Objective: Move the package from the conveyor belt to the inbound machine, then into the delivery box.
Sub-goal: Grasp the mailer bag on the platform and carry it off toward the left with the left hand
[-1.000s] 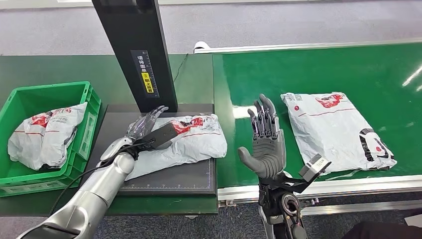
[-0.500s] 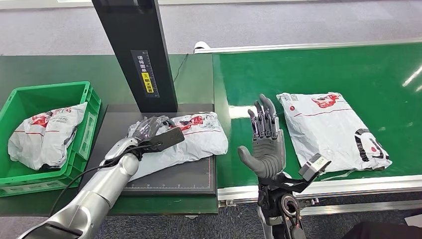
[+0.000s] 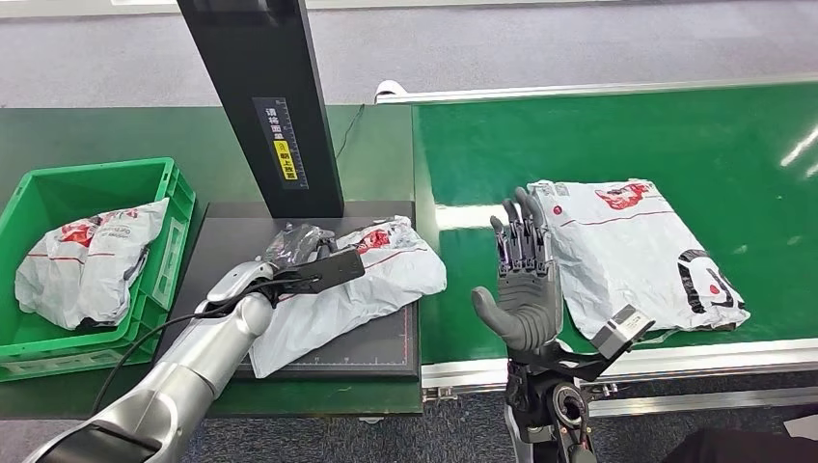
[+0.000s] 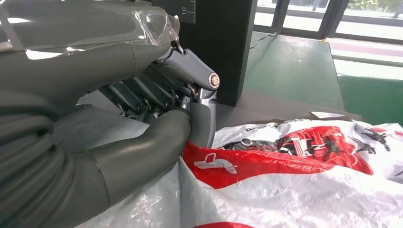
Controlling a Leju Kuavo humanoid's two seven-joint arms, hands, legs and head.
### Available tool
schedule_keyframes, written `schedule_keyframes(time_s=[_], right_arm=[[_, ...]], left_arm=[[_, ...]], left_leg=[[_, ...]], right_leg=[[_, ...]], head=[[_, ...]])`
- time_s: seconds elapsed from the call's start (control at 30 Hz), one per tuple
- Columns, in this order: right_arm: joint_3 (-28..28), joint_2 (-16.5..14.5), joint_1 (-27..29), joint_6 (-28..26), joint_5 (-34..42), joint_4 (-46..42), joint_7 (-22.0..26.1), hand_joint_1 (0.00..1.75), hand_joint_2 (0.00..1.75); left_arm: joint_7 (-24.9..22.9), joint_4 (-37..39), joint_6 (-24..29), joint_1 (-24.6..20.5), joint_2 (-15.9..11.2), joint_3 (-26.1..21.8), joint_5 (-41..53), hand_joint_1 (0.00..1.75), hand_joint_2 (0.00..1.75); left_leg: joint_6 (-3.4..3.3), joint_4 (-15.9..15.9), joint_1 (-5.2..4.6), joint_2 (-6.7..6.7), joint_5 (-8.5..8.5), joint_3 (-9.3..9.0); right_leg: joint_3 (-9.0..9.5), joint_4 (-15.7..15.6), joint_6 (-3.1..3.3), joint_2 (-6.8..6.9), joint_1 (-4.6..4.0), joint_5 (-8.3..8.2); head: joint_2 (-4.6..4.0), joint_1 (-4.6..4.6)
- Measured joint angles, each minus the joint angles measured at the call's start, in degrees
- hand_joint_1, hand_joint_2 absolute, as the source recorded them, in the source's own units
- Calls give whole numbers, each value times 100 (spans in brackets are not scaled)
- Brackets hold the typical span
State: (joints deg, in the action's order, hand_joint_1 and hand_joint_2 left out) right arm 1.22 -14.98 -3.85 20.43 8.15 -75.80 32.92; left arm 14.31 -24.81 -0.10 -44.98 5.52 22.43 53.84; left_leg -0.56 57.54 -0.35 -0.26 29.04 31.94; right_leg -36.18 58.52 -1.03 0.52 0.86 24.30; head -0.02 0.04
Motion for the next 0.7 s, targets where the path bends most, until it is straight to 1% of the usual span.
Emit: schedule_keyframes(time_s=[0.07,0.17,0.3,0.53,0.63,0.7], right_arm=[[-21,-16,25,0,-1,-20,-8,0,175],[-49,-50,82,-1,-5,-58,-24,0,175],[-59,-67,149,-32,-9,-101,-48,0,175],[-59,-67,194,-128,-1,-109,-50,0,175],[-59,-67,210,-134,0,-109,-50,0,175],[-59,-67,216,-137,0,-109,-50,0,175]], left_arm=[[97,-8,292,2,13,-17,-161,175,175],[335,-139,871,16,43,-145,-539,175,175],[680,-632,1403,64,51,-428,-1090,175,175],[947,-2037,1801,310,-1,-892,-1906,175,175],[957,-2604,1838,444,-44,-1022,-2058,175,175],[971,-2848,1884,501,-69,-1077,-2115,175,175]], left_leg=[[0,0,0,0,0,0],[0,0,0,-1,0,1],[0,0,0,0,0,2],[0,-1,0,0,0,2],[0,-1,0,0,0,2],[0,-1,0,-1,0,3]], right_leg=[[0,0,0,0,0,0],[0,0,0,0,0,0],[0,0,0,0,0,0],[0,1,0,0,0,0],[0,0,0,1,0,0],[1,1,0,2,0,0]], head=[[1,0],[0,1],[0,-1],[1,0],[1,0],[0,1]])
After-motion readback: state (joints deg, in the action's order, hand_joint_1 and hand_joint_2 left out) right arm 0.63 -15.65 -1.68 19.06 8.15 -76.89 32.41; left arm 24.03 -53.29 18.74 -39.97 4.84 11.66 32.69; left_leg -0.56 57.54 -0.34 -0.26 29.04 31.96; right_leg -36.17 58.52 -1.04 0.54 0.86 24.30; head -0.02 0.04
